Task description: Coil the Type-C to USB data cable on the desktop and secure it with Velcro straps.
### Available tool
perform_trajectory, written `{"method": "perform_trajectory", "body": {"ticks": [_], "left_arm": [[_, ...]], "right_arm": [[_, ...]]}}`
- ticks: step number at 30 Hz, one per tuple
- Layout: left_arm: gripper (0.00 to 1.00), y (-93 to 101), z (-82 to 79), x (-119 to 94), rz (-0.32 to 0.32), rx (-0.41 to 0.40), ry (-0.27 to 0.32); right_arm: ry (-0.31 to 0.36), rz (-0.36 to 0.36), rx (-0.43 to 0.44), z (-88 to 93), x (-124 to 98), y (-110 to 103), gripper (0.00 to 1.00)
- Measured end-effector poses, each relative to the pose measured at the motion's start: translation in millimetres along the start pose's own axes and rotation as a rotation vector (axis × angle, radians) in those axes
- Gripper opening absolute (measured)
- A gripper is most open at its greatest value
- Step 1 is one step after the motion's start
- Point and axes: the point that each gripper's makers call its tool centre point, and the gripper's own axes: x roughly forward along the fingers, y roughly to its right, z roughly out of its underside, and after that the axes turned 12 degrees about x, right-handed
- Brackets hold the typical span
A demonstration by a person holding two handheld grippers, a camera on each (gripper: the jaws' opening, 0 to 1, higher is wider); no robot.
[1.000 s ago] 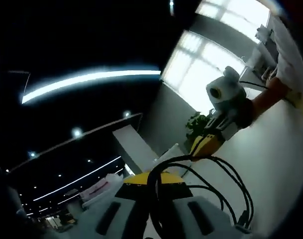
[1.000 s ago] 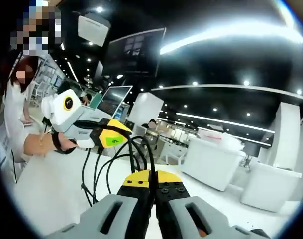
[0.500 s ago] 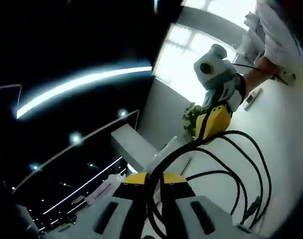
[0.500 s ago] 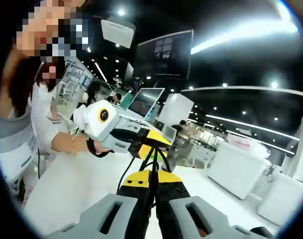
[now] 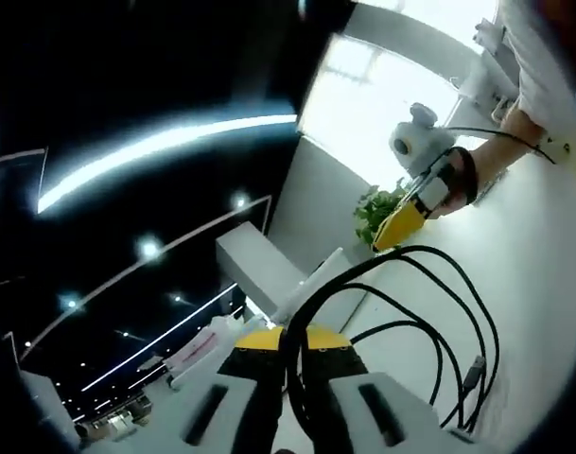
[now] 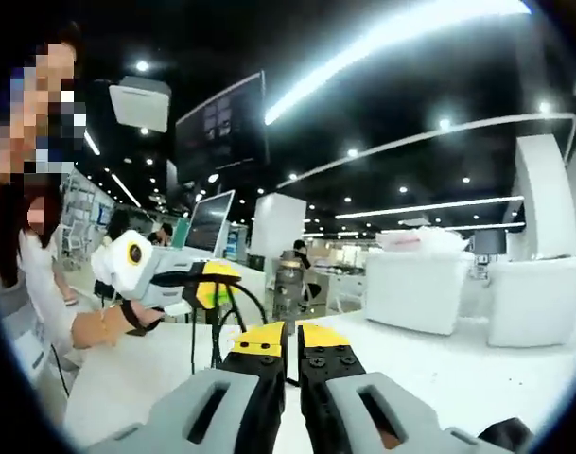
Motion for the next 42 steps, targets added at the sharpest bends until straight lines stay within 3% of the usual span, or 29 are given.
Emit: {"method": "perform_trajectory", "body": {"ticks": [2, 4, 7, 9, 14, 17, 20, 22, 24, 27, 28, 29, 33, 35, 40, 42], "left_arm": [[0.07, -0.7, 4.7, 1, -0.002, -0.021, -0.016], [0.07, -1.4, 8.5, 2, -0.004, -0.043, -0.034], [0.07, 0.6, 7.6, 2, 0.001, -0.068, -0.035], [0.07, 3.0, 3.8, 3, 0.008, -0.074, -0.028], [0.07, 8.3, -3.8, 4, 0.03, -0.118, -0.004], [0.06, 8.8, -5.1, 4, 0.036, -0.143, 0.007], [0.06, 9.9, -6.7, 4, 0.043, -0.177, 0.018], [0.06, 11.1, -8.3, 4, 0.047, -0.185, 0.022], [0.06, 13.1, -11.1, 4, 0.055, -0.198, 0.032], [0.06, 16.4, -13.9, 5, 0.061, -0.197, 0.039], [0.06, 16.3, -12.5, 4, 0.059, -0.189, 0.031], [0.06, 14.9, -8.3, 4, 0.051, -0.195, 0.015], [0.06, 3.4, 16.4, 2, 0.008, -0.26, -0.059], [0.06, 2.2, 21.5, 1, 0.01, -0.31, -0.063], [0.06, 5.1, 17.5, 2, 0.036, -0.438, -0.025], [0.06, 5.7, 12.4, 2, 0.053, -0.497, 0.006]], "right_arm": [[0.004, -0.024, 0.005, 4.2, 0, -14, 0.06], [-0.033, -0.045, -0.004, 17.5, 4, -28, 0.08], [-0.084, -0.051, -0.146, 37.3, 14, -44, 0.18], [-0.112, -0.038, -0.245, 51.3, 26, -50, 0.18], [-0.112, 0.026, -0.425, 54.7, 48, -43, 0.18], [-0.116, 0.021, -0.422, 58.3, 58, -43, 0.19], [-0.125, 0.1, -0.55, 59.2, 67, -31, 0.18], [-0.103, 0.102, -0.586, 56.9, 71, -33, 0.18], [-0.126, 0.113, -0.627, 61.1, 76, -31, 0.18], [-0.14, 0.149, -0.708, 62.8, 83, -27, 0.03], [-0.154, 0.172, -0.765, 61.2, 83, -22, 0.02], [-0.168, 0.128, -0.763, 66.0, 82, -26, 0.02], [-0.13, 0.089, -0.656, 61.2, 68, -31, 0.01], [-0.113, 0.088, -0.617, 56.4, 61, -31, 0.01], [0.009, 0.066, -0.482, 23.5, 51, -36, 0.01], [0.013, 0.088, -0.469, 15.8, 49, -31, 0.01]]}}
